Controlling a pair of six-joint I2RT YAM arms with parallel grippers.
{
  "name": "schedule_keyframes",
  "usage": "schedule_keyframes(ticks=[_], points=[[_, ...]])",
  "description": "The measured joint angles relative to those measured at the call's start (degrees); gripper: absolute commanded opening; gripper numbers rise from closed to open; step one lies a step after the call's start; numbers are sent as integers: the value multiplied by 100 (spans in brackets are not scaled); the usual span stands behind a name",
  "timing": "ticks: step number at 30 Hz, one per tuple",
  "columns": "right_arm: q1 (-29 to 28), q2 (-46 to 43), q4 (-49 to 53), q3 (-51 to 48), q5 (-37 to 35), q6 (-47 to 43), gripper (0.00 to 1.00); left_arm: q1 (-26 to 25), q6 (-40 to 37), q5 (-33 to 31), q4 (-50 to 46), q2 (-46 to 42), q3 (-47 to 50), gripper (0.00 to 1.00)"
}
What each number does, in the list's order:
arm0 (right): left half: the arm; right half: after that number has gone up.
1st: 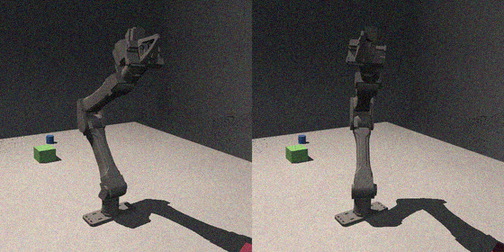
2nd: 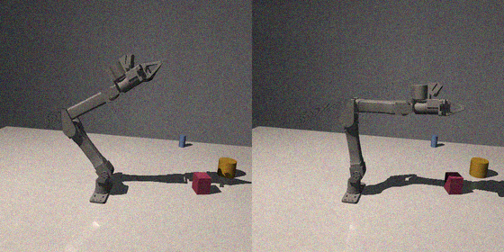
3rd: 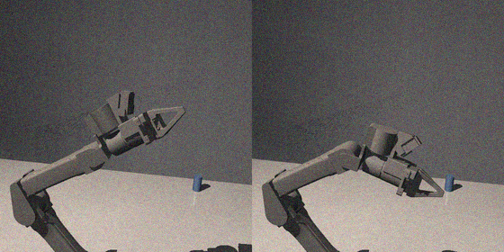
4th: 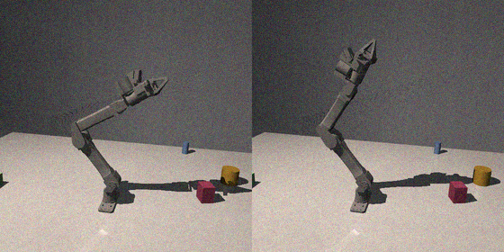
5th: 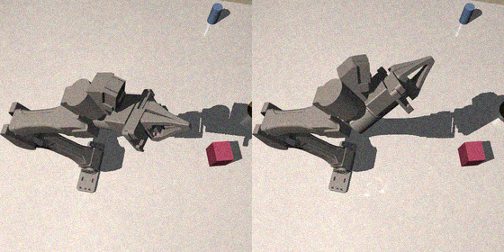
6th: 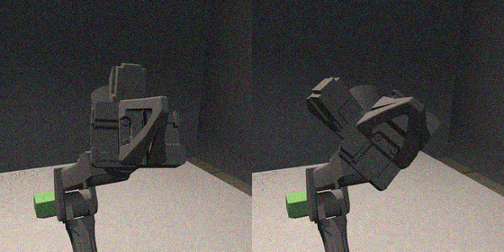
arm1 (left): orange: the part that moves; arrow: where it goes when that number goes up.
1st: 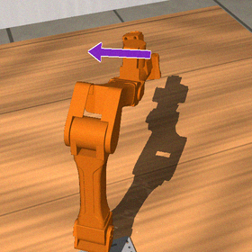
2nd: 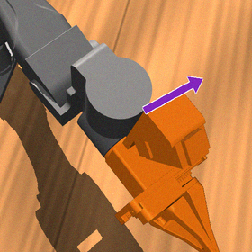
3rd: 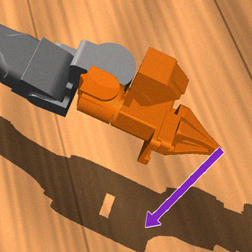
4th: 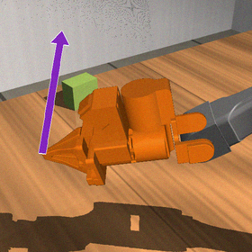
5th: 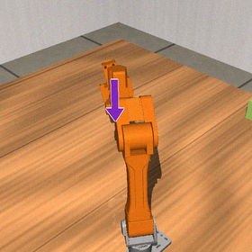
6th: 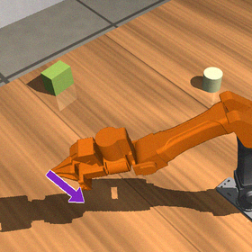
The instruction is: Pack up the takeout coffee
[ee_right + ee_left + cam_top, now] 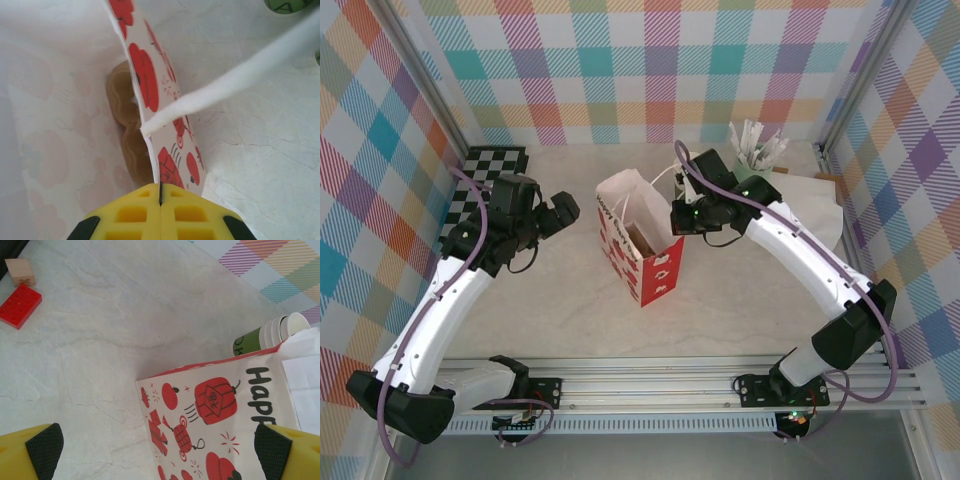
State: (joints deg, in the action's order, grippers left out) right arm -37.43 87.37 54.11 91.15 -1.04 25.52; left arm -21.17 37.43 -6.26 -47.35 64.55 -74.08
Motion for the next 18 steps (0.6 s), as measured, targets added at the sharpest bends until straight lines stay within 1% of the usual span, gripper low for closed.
schedule_keyframes(ticks=[1,2,4,6,7,8,9,10,14,18], points=[[-7,-15,-68,-44,-4,61,6,0,-2,31,20,0,0,100],[-7,-22,-101,-52,-2,79,13,0,-15,33,42,0,0,100],[-17,-24,-166,-52,-2,103,39,0,-42,44,83,4,0,100],[-17,-24,-144,-48,-7,70,57,0,-66,31,92,11,-2,100],[-17,-24,-94,-11,-11,33,69,0,-72,13,92,15,-2,100],[-17,-24,-15,61,-31,-26,76,0,-83,-11,92,17,-2,100],[-15,-24,61,157,-50,-83,89,0,-83,-46,92,22,-2,100],[0,-50,133,271,-68,-175,100,0,-83,-92,92,22,-2,100],[177,-352,278,573,-68,-483,100,0,-81,-275,98,22,-2,100],[621,-949,299,555,-396,-573,100,0,-59,-485,101,22,-2,100]])
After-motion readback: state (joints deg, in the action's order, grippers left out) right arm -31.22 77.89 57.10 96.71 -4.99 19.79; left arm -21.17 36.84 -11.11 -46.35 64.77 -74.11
